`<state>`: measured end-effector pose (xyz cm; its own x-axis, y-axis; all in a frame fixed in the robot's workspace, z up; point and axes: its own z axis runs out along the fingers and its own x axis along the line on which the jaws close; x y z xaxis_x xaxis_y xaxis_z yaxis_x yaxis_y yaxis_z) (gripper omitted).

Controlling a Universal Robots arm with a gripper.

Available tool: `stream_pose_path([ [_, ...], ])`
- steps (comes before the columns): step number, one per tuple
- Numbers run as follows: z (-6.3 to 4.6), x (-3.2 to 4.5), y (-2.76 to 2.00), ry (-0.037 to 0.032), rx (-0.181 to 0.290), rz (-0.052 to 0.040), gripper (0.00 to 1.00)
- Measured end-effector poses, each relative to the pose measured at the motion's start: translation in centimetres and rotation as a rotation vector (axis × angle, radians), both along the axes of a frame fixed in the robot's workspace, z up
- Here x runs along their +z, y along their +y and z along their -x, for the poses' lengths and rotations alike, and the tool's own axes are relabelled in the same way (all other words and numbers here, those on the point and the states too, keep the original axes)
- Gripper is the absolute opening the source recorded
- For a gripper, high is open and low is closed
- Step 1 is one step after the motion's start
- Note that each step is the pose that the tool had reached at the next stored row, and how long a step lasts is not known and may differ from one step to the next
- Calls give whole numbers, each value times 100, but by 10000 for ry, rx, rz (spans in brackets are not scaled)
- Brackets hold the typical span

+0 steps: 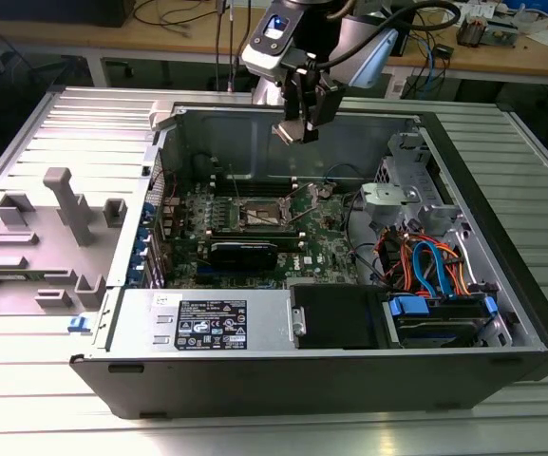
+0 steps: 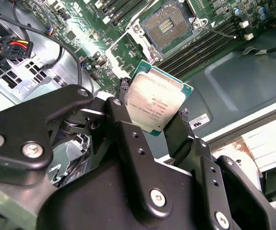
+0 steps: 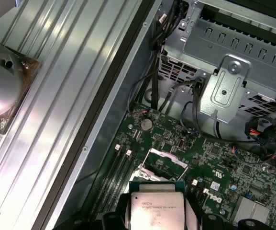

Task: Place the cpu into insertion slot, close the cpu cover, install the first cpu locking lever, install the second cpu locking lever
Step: 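Place the cpu into insertion slot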

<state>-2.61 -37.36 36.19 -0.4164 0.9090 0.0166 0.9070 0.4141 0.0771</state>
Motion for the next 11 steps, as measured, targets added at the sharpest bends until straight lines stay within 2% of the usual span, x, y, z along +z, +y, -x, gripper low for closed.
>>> stream_pose_path([
  [7,0,0,0,0,-7,0,54],
  [11,0,-3,0,-1,-207,1,54],
])
